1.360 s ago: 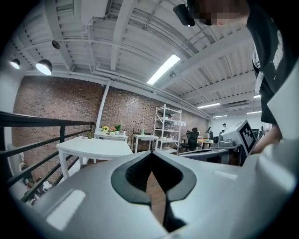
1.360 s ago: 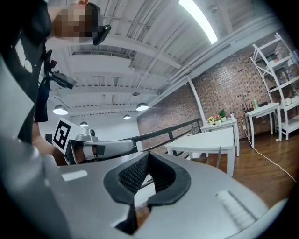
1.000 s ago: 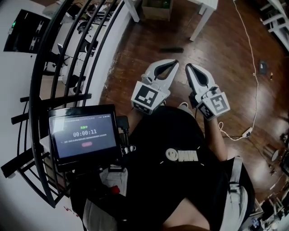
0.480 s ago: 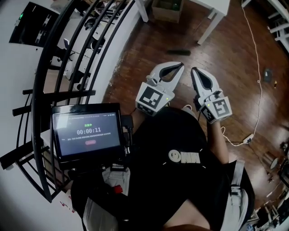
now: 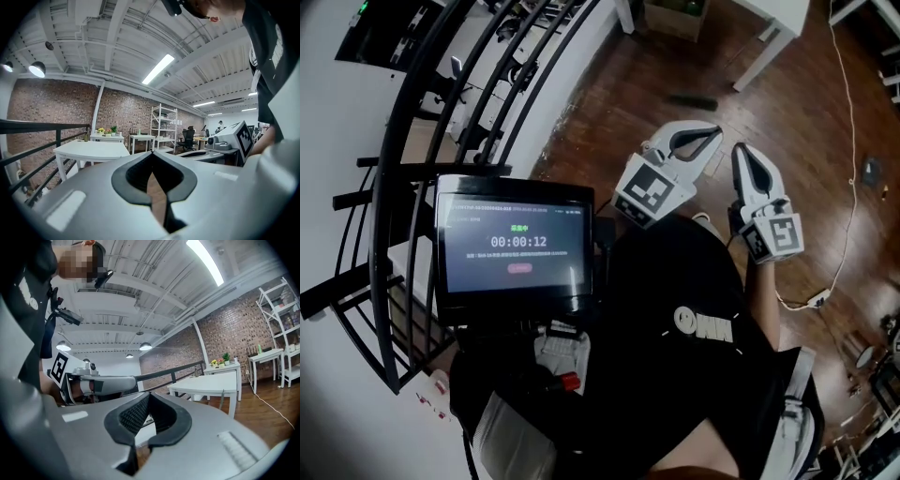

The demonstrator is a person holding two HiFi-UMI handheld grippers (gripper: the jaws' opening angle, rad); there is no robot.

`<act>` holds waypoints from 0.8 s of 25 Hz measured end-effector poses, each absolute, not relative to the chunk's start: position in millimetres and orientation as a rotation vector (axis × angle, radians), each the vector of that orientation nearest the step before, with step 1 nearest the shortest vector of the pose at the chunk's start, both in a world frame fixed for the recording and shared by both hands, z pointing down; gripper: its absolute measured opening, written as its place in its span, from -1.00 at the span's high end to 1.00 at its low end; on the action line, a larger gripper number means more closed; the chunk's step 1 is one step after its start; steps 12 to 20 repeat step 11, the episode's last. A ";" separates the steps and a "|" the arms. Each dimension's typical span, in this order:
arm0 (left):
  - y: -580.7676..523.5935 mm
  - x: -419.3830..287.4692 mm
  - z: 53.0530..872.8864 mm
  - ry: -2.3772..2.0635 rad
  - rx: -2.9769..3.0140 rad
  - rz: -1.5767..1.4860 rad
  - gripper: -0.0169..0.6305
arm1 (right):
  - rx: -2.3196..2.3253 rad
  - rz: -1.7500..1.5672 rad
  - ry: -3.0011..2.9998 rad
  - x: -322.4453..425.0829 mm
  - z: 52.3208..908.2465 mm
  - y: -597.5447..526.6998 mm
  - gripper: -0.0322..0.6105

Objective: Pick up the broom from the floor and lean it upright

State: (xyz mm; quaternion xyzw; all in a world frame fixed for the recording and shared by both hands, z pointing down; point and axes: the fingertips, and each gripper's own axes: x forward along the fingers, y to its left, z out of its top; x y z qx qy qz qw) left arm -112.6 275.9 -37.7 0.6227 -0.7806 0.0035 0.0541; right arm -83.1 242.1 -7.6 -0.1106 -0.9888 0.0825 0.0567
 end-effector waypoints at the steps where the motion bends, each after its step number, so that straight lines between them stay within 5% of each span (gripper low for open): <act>1: 275.9 -112.2 -39.5 -2.378 1.898 0.016 0.89 | -0.331 0.247 -3.001 -82.6 -7.7 240.8 0.90; 20: 279.1 -109.8 -46.8 -2.362 1.907 0.024 0.89 | -0.347 0.341 -3.046 -85.7 -26.7 248.3 0.90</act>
